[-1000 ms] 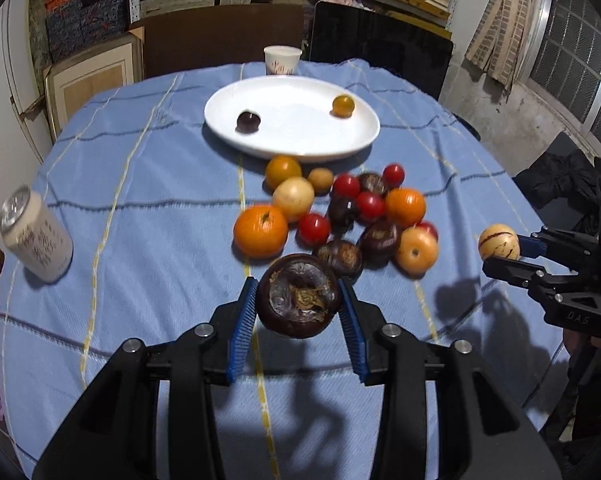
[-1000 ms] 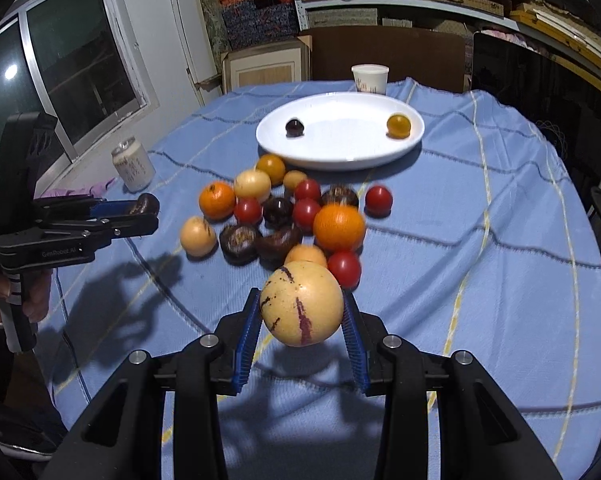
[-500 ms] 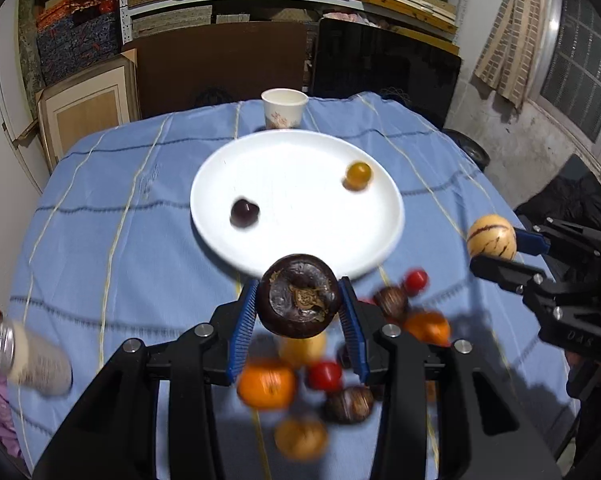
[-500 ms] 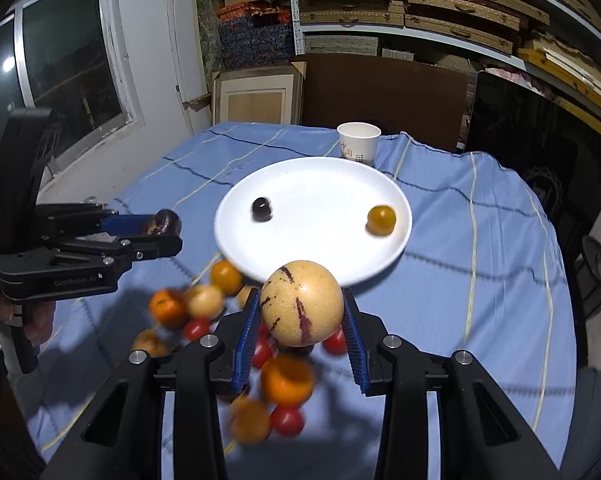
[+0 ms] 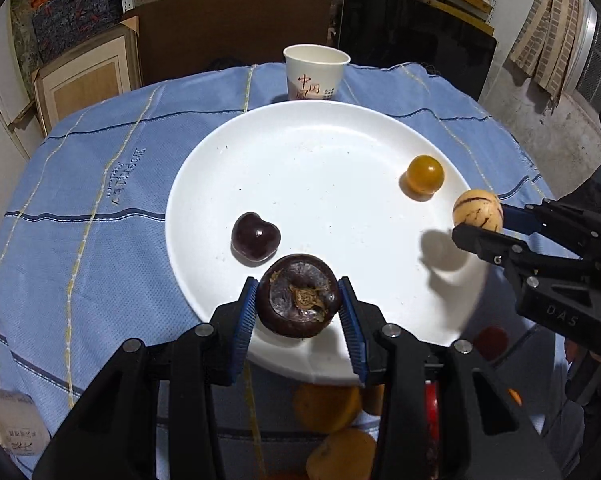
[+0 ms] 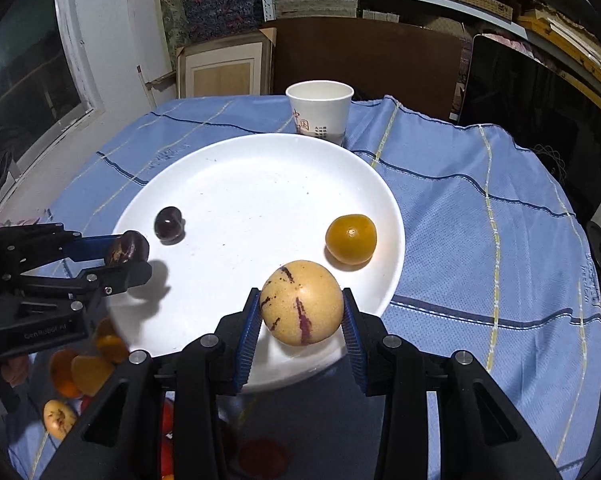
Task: Organize fruits
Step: 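Carry both fruits onto the white plate and open both tools, then move both tools back toward the fruit cluster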
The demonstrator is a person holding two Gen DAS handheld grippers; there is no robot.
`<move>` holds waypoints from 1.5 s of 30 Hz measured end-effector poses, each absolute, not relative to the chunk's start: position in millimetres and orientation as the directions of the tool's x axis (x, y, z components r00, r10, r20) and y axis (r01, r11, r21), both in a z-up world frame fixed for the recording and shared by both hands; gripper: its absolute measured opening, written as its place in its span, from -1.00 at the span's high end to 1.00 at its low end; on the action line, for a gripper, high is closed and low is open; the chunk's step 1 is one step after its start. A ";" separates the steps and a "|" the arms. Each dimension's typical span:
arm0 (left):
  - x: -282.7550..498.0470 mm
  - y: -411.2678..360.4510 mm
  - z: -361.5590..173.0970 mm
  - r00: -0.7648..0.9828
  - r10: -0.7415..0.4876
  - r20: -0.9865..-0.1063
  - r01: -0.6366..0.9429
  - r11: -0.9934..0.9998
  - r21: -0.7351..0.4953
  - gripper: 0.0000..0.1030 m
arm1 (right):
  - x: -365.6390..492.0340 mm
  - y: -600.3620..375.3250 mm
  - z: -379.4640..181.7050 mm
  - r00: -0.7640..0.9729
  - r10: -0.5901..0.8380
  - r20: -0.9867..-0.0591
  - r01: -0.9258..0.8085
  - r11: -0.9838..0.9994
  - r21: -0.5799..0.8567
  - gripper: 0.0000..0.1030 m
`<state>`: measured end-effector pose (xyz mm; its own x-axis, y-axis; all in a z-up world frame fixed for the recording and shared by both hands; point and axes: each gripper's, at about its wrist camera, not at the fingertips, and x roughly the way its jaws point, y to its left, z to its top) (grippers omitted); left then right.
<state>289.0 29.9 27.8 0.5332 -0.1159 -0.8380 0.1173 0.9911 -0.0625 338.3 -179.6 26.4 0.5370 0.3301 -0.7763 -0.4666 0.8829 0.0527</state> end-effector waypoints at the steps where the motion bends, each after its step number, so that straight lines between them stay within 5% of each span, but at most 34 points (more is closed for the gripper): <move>1: 293.4 30.5 25.5 0.529 -0.119 -0.840 0.113 0.991 -0.069 0.23 | 340.6 -179.2 24.0 0.536 0.327 -0.778 -0.465 0.884 0.052 0.23; 6: 313.4 32.5 14.0 0.516 -0.093 -0.851 0.074 0.995 -0.064 0.23 | 355.8 -180.0 8.6 0.533 0.307 -0.789 -0.432 0.900 0.059 0.22; 8: 317.9 32.5 11.0 0.504 -0.085 -0.860 0.071 0.996 -0.057 0.19 | 357.4 -176.6 8.1 0.551 0.290 -0.782 -0.427 0.904 0.034 0.07; 11: 316.4 30.4 14.0 0.495 -0.056 -0.867 0.070 0.997 -0.024 -0.53 | 347.7 -177.0 19.4 0.597 0.276 -0.754 -0.408 0.913 0.012 -0.34; 14: 299.9 25.1 30.5 0.537 -0.028 -0.843 0.077 0.997 0.015 -0.75 | 329.4 -183.3 30.6 0.601 0.291 -0.744 -0.408 0.913 0.027 -0.34; 19: 258.9 26.5 56.6 0.569 -0.064 -0.820 0.072 0.997 -0.027 -0.76 | 296.2 -201.5 41.7 0.607 0.276 -0.745 -0.380 0.924 0.033 -0.38; 21: 242.2 28.0 64.1 0.580 -0.075 -0.811 0.063 0.997 -0.047 -0.79 | 279.4 -211.6 47.4 0.616 0.286 -0.734 -0.363 0.930 0.058 -0.58; 27: 183.5 27.7 81.3 0.602 -0.112 -0.791 0.069 0.994 -0.088 -0.85 | 224.5 -232.0 62.0 0.637 0.318 -0.702 -0.360 0.928 0.094 -0.78; 45: 80.3 43.3 58.1 0.610 -0.094 -0.786 0.023 0.995 -0.100 -0.85 | 133.6 -228.2 31.7 0.588 0.324 -0.741 -0.378 0.920 0.102 -0.85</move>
<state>80.3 43.3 58.1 0.6105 -0.0935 -0.7865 0.0233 0.9947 -0.1002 133.6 -228.2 31.7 0.5882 0.3235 -0.7412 -0.3780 0.9202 0.1017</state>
